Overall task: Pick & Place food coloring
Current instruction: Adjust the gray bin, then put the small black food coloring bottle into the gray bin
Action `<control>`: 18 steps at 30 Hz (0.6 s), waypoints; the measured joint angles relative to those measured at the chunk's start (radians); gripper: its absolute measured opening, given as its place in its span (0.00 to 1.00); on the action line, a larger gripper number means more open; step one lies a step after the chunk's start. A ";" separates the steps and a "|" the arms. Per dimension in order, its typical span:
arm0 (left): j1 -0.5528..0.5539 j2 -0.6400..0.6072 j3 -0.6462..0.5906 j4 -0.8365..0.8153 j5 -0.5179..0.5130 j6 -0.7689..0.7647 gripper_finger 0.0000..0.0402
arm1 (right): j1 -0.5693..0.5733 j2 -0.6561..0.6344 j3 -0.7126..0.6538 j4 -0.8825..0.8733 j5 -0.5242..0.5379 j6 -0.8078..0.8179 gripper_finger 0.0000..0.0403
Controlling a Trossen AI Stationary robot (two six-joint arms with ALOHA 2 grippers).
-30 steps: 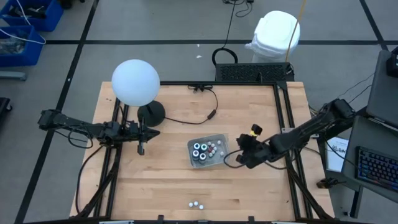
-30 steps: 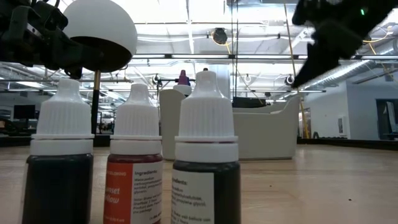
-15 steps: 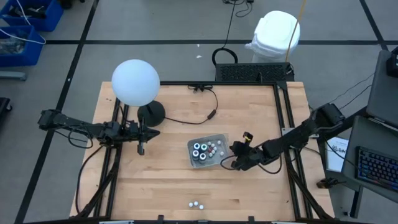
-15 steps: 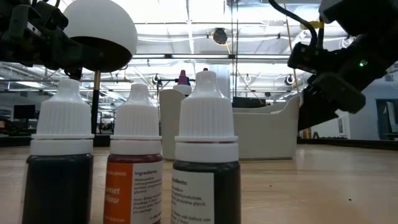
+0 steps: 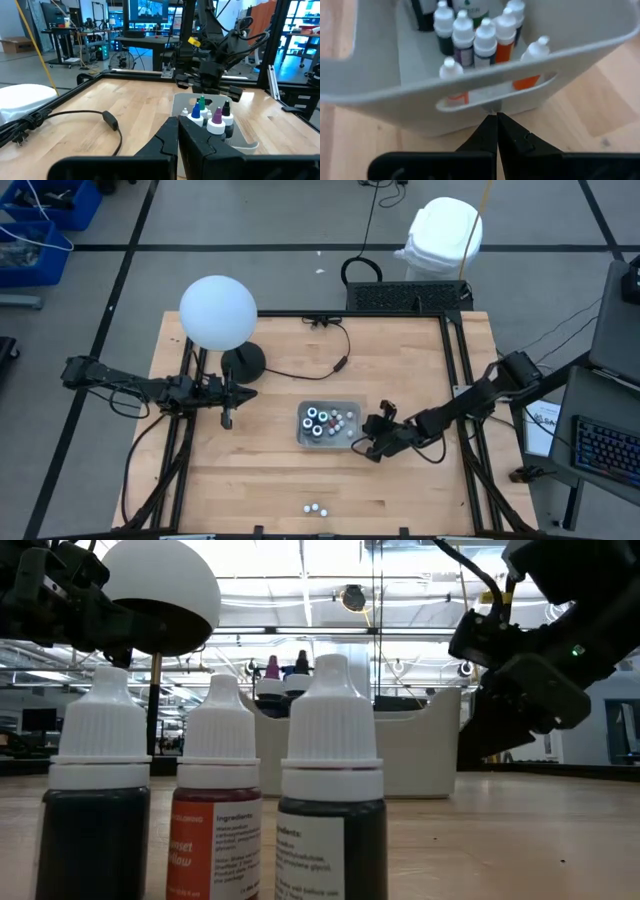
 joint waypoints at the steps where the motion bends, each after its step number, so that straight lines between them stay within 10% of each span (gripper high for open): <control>1: 0.000 0.000 0.000 0.000 0.000 0.000 0.04 | 0.000 0.011 0.000 0.012 -0.013 -0.002 0.00; 18: 0.000 0.000 0.000 -0.001 0.000 -0.003 0.04 | 0.000 -0.136 0.000 -0.263 0.109 -0.009 0.00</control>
